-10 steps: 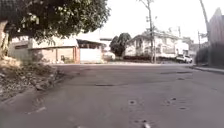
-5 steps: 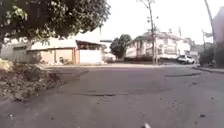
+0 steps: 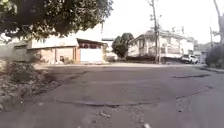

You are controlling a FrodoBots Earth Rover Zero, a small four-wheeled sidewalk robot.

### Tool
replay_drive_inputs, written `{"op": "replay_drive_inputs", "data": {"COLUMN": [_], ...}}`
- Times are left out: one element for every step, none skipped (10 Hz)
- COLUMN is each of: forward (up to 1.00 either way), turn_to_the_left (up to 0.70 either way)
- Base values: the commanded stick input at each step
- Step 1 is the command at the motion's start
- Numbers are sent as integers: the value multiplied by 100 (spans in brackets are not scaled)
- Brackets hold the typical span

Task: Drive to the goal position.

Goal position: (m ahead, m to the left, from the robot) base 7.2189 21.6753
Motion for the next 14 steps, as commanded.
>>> {"op": "replay_drive_inputs", "data": {"forward": [100,100,100,100,100,100,100,100,100,100,100,100,100,100], "turn_to_the_left": [40,40,6,0,0,0,0,0,0,0,0,0,0,23]}}
